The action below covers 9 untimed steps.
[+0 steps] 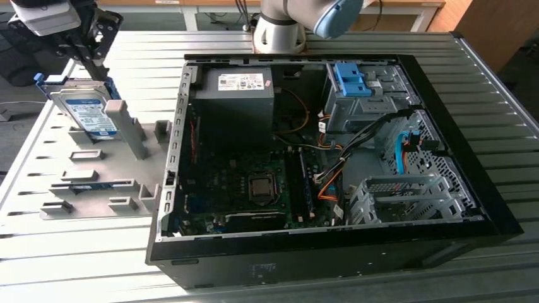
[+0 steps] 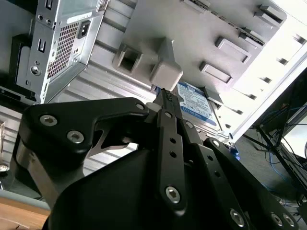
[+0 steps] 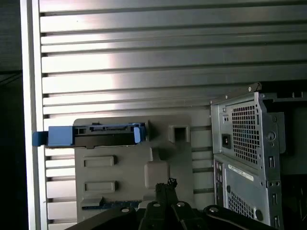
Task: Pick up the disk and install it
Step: 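Reach for the disk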
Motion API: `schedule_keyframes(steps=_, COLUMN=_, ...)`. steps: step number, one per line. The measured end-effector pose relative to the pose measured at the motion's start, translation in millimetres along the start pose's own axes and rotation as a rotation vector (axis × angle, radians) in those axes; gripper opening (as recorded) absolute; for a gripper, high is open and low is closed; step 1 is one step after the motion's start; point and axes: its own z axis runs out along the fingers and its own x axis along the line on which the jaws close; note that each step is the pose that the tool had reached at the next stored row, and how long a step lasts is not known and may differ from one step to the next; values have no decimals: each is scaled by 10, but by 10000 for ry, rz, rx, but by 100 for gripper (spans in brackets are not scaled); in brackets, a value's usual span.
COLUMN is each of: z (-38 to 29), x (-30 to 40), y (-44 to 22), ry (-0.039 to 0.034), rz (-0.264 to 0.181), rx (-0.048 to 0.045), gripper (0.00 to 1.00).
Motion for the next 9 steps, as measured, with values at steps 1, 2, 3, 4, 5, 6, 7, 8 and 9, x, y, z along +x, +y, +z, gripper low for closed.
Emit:
schedule_keyframes(steps=1, z=1, x=5, y=0, ry=-1, rz=0, rx=0, gripper=11)
schedule_keyframes(steps=2, z=12, x=143, y=-5, ry=0, rz=0, rx=0, gripper=11)
schedule_keyframes(steps=3, z=13, x=148, y=-5, ry=0, rz=0, rx=0, gripper=11)
schedule_keyframes(steps=4, z=13, x=152, y=-5, ry=0, rz=0, rx=0, gripper=11)
schedule_keyframes(steps=5, z=13, x=158, y=-5, ry=0, rz=0, rx=0, gripper=11)
schedule_keyframes(steps=6, z=14, x=163, y=-6, ry=0, rz=0, rx=0, gripper=11)
schedule_keyframes(steps=7, z=15, x=168, y=-6, ry=-1, rz=-1, rx=0, gripper=11)
schedule_keyframes(steps=8, z=15, x=173, y=-6, ry=-1, rz=0, rx=0, gripper=11)
schedule_keyframes(steps=9, z=16, x=178, y=-6, ry=-1, rz=0, rx=0, gripper=11)
